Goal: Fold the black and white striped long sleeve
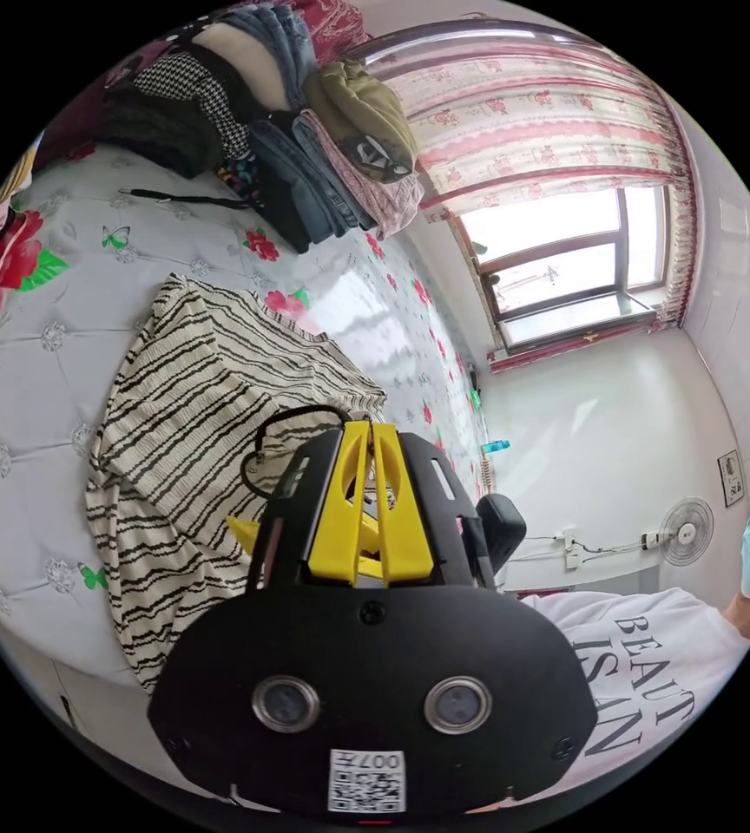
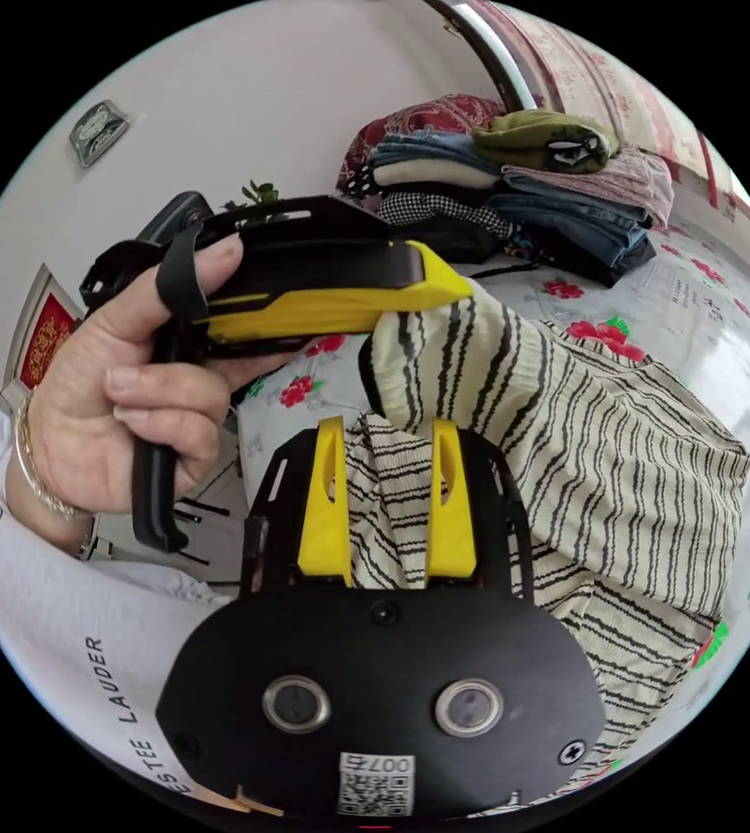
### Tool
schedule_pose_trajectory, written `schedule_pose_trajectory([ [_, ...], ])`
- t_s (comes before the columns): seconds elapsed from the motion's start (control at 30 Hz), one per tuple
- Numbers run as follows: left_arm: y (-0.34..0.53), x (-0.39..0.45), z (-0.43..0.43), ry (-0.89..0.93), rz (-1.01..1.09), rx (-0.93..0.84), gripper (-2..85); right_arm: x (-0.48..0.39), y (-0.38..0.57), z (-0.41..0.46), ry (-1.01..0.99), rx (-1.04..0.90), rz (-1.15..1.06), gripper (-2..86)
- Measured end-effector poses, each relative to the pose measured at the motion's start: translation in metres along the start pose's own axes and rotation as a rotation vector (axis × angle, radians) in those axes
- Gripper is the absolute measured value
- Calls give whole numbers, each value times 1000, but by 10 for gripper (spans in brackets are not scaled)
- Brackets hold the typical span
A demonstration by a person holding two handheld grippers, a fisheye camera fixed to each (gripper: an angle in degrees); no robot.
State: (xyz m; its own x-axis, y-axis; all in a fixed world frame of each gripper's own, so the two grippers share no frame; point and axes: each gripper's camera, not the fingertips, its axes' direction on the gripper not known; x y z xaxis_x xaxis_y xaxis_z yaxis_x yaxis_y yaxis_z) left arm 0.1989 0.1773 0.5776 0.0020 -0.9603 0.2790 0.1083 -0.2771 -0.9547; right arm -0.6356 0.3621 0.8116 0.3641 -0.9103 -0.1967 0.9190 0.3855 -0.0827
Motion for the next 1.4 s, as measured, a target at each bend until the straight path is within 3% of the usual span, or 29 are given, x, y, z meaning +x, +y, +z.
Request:
schedule_pose_trajectory([
  [0.17,-3,27,4,1,49,5,-9,30,-12,-16,22,29,131,49],
  [0.4,-8,17,-14,-71,63,29,-9,47,23,-71,22,26,61,1],
  [0.63,-1,-15,11,-169,58,-84,-10,-8,46,-120,98,-19,-176,2],
  [0.8,15,-3,2,-33,103,-72,-10,-40,49,-93,43,-87,-249,31],
  [0.9,22,36,-49,-15,256,16,-10,-23,59,-117,150,-9,-208,68],
  [0.97,37,54,-114,-188,338,130,-9,15,68,-143,267,9,-106,82],
  [1.03,52,43,-160,-356,285,182,-9,76,88,-169,390,-19,25,89],
  [1.17,111,-30,-233,-788,-143,261,-2,140,117,-162,416,-112,127,92],
  [1.27,152,-49,-244,-924,-302,369,29,150,134,-110,243,-203,166,89],
  [1.4,135,-33,-202,-897,-204,325,86,96,148,-23,67,-318,103,83],
])
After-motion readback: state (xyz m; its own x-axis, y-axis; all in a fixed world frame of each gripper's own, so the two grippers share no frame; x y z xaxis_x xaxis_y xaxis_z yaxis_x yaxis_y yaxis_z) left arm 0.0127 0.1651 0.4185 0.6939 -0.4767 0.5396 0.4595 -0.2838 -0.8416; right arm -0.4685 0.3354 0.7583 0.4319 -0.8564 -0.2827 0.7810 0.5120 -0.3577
